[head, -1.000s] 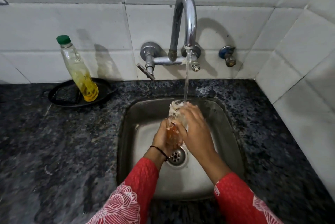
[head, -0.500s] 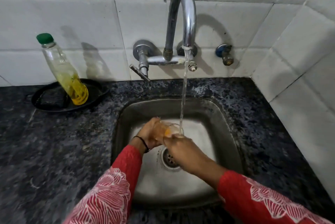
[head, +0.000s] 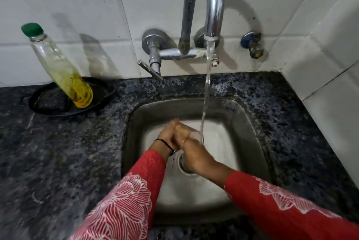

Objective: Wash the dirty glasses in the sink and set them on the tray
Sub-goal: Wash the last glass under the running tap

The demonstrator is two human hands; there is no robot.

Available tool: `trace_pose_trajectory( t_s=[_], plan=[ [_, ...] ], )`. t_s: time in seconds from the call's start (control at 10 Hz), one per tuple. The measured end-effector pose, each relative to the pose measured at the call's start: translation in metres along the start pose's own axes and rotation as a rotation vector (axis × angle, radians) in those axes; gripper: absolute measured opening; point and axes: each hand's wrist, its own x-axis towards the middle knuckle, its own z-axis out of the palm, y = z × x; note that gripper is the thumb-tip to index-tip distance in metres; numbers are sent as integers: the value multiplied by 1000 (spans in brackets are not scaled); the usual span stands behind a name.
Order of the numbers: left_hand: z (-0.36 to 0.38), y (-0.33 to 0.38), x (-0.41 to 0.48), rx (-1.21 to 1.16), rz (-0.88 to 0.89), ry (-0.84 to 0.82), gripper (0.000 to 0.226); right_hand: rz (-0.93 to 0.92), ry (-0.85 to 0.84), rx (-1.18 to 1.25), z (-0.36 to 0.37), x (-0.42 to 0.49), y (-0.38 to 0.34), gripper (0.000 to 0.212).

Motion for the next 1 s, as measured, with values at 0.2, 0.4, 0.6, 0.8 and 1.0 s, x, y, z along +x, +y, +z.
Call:
trace_pose_trajectory(
  t_s=[0.2, 0.4, 0.6, 0.8, 1.0],
  plan=[
    [-1, -13, -10, -34, -90, -137, 75, 31, -65, -244, -3, -5, 25, 22],
    [14, -33, -19, -128, 24, -119, 46, 273, 265, 523, 4, 1, -12, 10],
    [-1, -32, -25, -58, -141, -137, 75, -292, -109, -713, 4, -23, 39, 34],
    [5, -40, -27, -155, -38, -42, 59, 94, 185, -19, 1, -24, -1, 30],
    [2, -36, -23, -119, -8, 1, 53, 149, 105, 218, 14, -31, -9, 27]
  ],
)
